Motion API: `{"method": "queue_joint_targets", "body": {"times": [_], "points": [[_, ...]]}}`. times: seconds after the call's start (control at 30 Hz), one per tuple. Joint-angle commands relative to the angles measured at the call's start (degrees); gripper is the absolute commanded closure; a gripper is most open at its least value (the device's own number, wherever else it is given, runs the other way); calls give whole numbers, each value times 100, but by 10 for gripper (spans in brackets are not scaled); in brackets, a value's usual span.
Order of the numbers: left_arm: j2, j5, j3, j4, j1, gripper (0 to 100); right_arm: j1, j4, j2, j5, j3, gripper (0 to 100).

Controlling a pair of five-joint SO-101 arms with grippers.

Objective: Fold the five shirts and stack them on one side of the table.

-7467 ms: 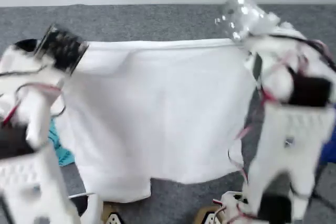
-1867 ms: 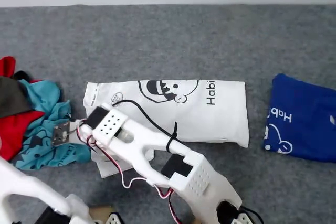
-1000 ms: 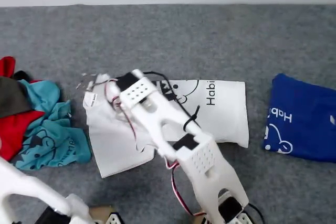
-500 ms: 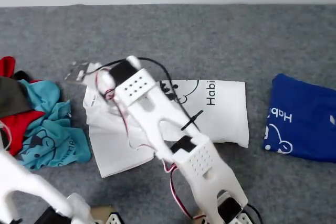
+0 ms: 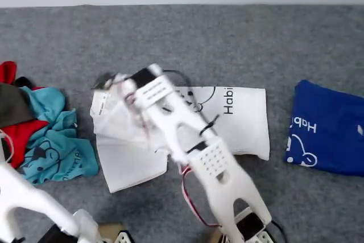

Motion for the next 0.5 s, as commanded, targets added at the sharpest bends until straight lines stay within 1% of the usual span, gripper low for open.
{"method": "queue_joint_targets", "body": {"times": [0.0, 0.1, 0.23, 0.37, 0.47], "points": [[-185, 53, -31, -123, 53, 995, 462, -13, -321, 105, -721, 891], [-141, 62, -31, -123, 70, 995, 426, 356, -426, 105, -1196, 891], [-141, 62, -31, -202, 70, 995, -66, 1015, -470, 97, -1609, 891], [-158, 53, -57, -202, 70, 995, -523, 1015, -831, -360, -1231, 888], [-185, 44, -57, -202, 35, 995, -901, 1015, -1332, -484, -343, 887]]}}
